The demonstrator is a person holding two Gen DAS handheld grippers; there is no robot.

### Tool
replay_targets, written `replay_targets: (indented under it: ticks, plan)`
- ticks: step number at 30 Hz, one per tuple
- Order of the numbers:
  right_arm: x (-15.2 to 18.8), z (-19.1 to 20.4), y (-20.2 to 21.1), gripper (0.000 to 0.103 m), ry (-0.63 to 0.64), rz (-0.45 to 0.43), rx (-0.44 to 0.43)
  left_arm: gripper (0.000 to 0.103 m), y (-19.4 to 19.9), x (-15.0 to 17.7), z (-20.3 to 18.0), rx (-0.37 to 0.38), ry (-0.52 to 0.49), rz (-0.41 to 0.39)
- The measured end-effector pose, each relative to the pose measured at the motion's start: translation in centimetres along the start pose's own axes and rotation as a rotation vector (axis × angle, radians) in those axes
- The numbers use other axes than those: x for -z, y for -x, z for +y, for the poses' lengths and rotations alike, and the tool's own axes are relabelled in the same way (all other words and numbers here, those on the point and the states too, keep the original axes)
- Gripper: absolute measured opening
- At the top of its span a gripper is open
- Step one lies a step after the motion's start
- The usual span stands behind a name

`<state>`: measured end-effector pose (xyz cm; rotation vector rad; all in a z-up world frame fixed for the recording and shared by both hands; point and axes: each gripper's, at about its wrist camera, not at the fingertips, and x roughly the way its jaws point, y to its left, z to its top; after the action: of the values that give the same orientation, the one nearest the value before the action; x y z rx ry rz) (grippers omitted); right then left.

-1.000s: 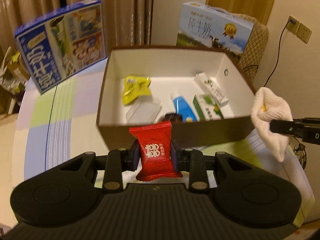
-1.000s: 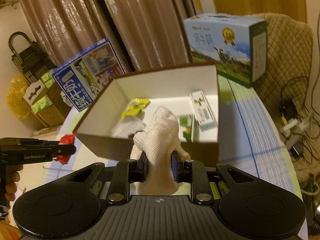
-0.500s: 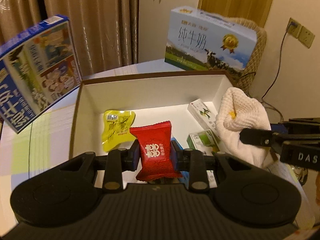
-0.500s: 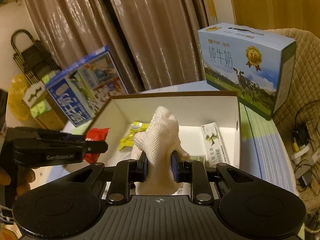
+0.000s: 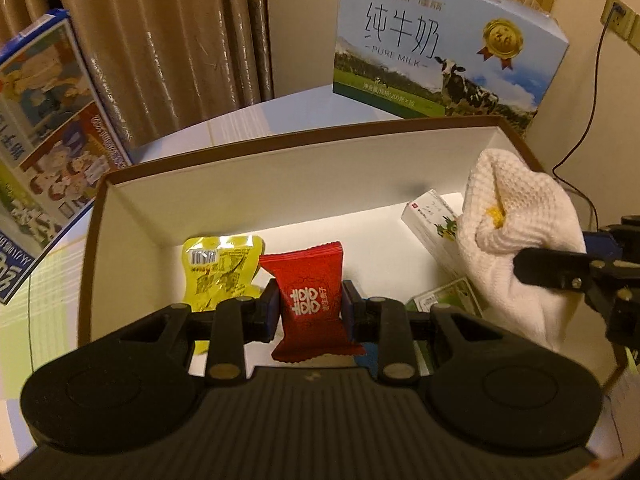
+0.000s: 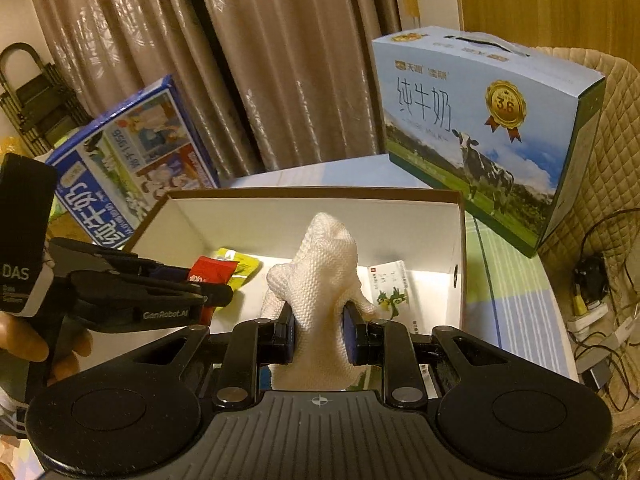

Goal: Organize objects
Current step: 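Carry the red packet with the left tool while the right tool carries the towel to the box, then lower the red packet into the box with the left tool while the right tool drops the towel in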

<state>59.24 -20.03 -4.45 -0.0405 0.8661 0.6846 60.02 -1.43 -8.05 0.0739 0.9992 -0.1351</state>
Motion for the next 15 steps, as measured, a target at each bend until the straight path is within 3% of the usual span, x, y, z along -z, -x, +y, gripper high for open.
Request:
replay_targets:
  ticks: [15]
  plan:
    - [-0.4, -1.0, -2.8, 0.02, -0.014, 0.051, 0.022, 0.026, -4.6, -1.1, 1.2, -0.005, 0.039, 0.047]
